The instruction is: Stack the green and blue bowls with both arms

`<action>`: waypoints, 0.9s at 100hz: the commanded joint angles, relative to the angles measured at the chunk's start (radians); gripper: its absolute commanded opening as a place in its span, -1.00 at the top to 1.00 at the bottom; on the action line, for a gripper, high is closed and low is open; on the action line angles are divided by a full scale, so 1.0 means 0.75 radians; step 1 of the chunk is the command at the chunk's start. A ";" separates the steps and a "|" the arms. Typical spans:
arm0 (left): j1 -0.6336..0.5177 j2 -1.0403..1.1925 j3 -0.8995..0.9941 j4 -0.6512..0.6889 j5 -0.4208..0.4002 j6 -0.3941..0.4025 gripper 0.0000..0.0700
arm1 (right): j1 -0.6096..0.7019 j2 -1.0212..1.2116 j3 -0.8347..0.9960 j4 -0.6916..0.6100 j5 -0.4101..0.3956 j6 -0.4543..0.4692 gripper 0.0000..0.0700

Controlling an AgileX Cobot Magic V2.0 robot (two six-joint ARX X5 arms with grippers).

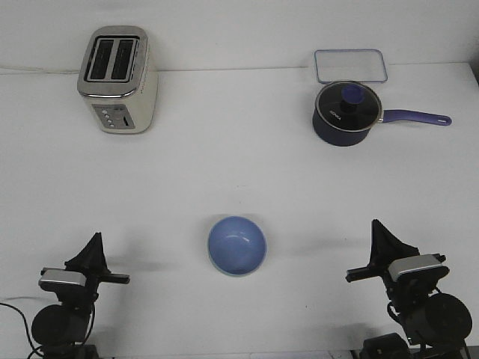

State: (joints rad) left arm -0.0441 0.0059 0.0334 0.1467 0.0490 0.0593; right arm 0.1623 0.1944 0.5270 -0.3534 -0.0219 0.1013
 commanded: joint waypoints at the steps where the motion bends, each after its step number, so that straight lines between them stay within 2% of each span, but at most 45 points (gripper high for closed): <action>1: -0.003 -0.002 -0.026 0.015 0.001 0.005 0.96 | 0.001 0.004 0.003 0.017 0.005 0.007 1.00; 19: -0.003 -0.002 -0.025 0.016 0.001 0.004 0.96 | 0.001 0.004 0.003 0.022 0.005 -0.013 1.00; 29: -0.003 -0.002 -0.025 0.016 0.001 0.005 0.96 | 0.000 0.004 0.002 0.017 0.019 -0.110 1.00; 38: -0.003 -0.002 -0.025 0.016 0.001 0.005 0.96 | -0.025 0.003 -0.021 0.026 0.100 -0.211 1.00; 45: -0.003 -0.002 -0.025 0.015 0.000 0.005 0.96 | -0.096 -0.024 -0.101 0.106 0.114 -0.277 1.00; 58: -0.003 -0.002 -0.025 0.015 0.001 0.005 0.96 | -0.212 -0.112 -0.363 0.381 0.090 -0.414 1.00; 63: -0.003 -0.002 -0.025 0.016 0.000 0.005 0.96 | -0.230 -0.150 -0.452 0.443 0.075 -0.430 1.00; 85: -0.003 -0.002 -0.025 0.016 0.001 0.005 0.96 | -0.244 -0.258 -0.685 0.486 0.058 -0.454 1.00; 90: -0.003 -0.002 -0.025 0.016 0.001 0.005 0.96 | -0.244 -0.258 -0.686 0.420 0.050 -0.456 1.00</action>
State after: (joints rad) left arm -0.0441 0.0055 0.0334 0.1486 0.0494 0.0593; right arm -0.0200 0.0006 0.0143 -0.0162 0.0212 -0.2241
